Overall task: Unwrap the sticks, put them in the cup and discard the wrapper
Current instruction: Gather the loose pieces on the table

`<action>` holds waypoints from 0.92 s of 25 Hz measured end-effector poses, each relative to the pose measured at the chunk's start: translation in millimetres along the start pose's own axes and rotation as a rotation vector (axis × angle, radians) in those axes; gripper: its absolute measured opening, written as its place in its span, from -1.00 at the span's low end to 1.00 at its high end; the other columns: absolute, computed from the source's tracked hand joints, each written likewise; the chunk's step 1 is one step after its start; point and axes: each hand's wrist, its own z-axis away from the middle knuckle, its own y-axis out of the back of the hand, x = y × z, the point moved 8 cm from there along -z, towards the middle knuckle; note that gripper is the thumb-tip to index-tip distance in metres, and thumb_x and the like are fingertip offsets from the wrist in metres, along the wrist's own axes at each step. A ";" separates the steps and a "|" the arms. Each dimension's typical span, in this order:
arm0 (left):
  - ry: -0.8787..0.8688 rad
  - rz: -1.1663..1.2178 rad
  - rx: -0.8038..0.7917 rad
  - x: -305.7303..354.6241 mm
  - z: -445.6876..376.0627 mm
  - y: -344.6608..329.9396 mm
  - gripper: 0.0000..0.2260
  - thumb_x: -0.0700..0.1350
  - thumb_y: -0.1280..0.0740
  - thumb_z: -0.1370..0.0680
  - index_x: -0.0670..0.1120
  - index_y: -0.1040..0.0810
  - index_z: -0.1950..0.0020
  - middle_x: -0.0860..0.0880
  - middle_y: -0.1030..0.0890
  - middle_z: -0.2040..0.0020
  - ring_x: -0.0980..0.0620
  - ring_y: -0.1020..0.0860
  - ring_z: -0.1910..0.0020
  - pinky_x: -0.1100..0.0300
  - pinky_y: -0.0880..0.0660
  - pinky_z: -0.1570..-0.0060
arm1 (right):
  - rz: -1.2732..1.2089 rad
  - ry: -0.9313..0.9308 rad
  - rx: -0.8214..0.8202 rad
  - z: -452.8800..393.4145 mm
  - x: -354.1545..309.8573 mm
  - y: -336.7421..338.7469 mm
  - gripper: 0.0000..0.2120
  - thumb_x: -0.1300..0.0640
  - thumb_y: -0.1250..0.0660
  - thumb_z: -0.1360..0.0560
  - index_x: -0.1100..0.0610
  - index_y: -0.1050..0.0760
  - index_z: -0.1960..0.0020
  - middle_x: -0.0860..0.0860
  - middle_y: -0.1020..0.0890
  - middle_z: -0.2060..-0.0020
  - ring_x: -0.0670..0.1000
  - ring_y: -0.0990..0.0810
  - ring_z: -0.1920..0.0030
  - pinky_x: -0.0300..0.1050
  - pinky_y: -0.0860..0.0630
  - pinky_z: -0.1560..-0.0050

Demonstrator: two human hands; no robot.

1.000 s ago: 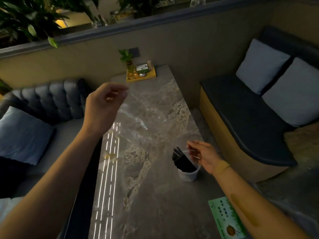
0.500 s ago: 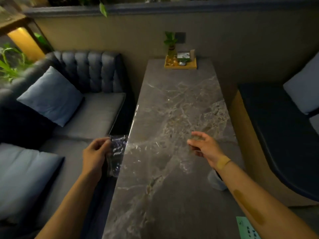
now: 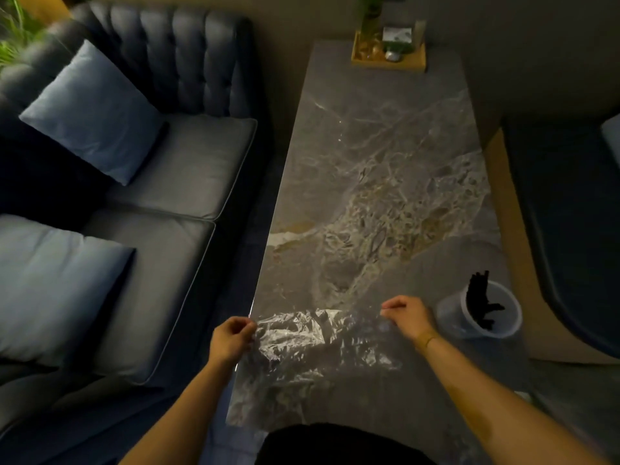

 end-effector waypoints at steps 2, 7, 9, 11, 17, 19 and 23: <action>-0.057 -0.135 -0.021 4.2 -4.5 -5.8 -0.96 -0.24 -0.41 -0.51 -0.16 -0.61 0.14 -0.17 -0.65 0.25 -0.11 -0.60 0.26 0.06 -0.58 0.19 | 0.026 -0.002 0.031 3.2 9.7 2.3 -0.88 0.26 -0.46 -0.39 0.06 -0.62 0.22 0.09 -0.67 0.23 0.14 -0.63 0.12 -0.01 -0.56 0.06; -0.180 -0.363 -0.054 20.6 -9.8 -18.8 -0.96 -0.11 -0.41 -0.52 -0.06 -0.62 0.09 -0.05 -0.68 0.13 -0.02 -0.62 0.12 0.10 -0.53 0.08 | 0.011 0.018 0.099 17.0 26.4 7.8 -0.90 0.23 -0.43 -0.44 0.10 -0.58 0.06 0.09 -0.63 0.19 0.21 -0.62 0.05 0.03 -0.54 0.05; -0.195 -0.388 -0.071 24.5 -11.7 -23.3 -0.95 -0.09 -0.40 -0.52 -0.04 -0.59 0.07 -0.03 -0.66 0.15 -0.04 -0.63 0.10 0.14 -0.47 0.13 | 0.024 0.025 0.111 22.8 30.2 9.8 -0.82 0.20 -0.41 -0.47 0.12 -0.56 -0.07 0.09 -0.64 0.10 0.19 -0.61 0.00 0.10 -0.55 -0.04; -0.211 -0.393 -0.079 30.5 -8.9 -25.1 -0.82 -0.03 -0.39 -0.53 -0.07 -0.56 -0.07 -0.04 -0.64 0.08 -0.08 -0.63 0.05 0.12 -0.47 0.13 | 0.016 0.037 0.095 29.0 30.4 10.7 -0.70 0.16 -0.41 -0.48 0.11 -0.51 -0.20 0.14 -0.63 -0.09 0.17 -0.59 -0.08 0.12 -0.53 -0.10; -0.647 -0.789 -0.006 82.0 32.4 -50.8 -0.67 0.09 -0.30 -0.57 0.00 -0.47 -0.29 -0.05 -0.53 -0.22 -0.12 -0.53 -0.15 -0.07 -0.54 -0.01 | 0.145 0.064 0.074 62.1 54.1 28.5 -0.35 -0.04 -0.38 -0.49 0.02 -0.21 -0.50 0.07 -0.33 -0.48 0.14 -0.30 -0.45 0.12 -0.35 -0.39; -0.782 -0.798 -0.067 100.7 52.5 -77.5 -0.68 0.08 -0.32 -0.56 -0.01 -0.51 -0.26 -0.03 -0.57 -0.18 -0.09 -0.56 -0.11 -0.03 -0.55 0.00 | 0.190 0.080 0.077 76.3 71.1 38.6 -0.38 -0.10 -0.36 -0.48 0.02 -0.27 -0.48 0.04 -0.38 -0.45 0.09 -0.34 -0.43 0.04 -0.36 -0.38; -0.924 -0.795 -0.164 129.3 86.1 -137.8 -0.70 0.07 -0.33 -0.56 -0.02 -0.54 -0.23 -0.01 -0.59 -0.15 -0.04 -0.58 -0.08 0.06 -0.55 -0.01 | 0.270 0.135 0.171 94.9 94.5 85.4 -0.53 -0.20 -0.32 -0.43 0.00 -0.52 -0.25 -0.03 -0.58 -0.23 0.07 -0.53 -0.23 -0.03 -0.51 -0.16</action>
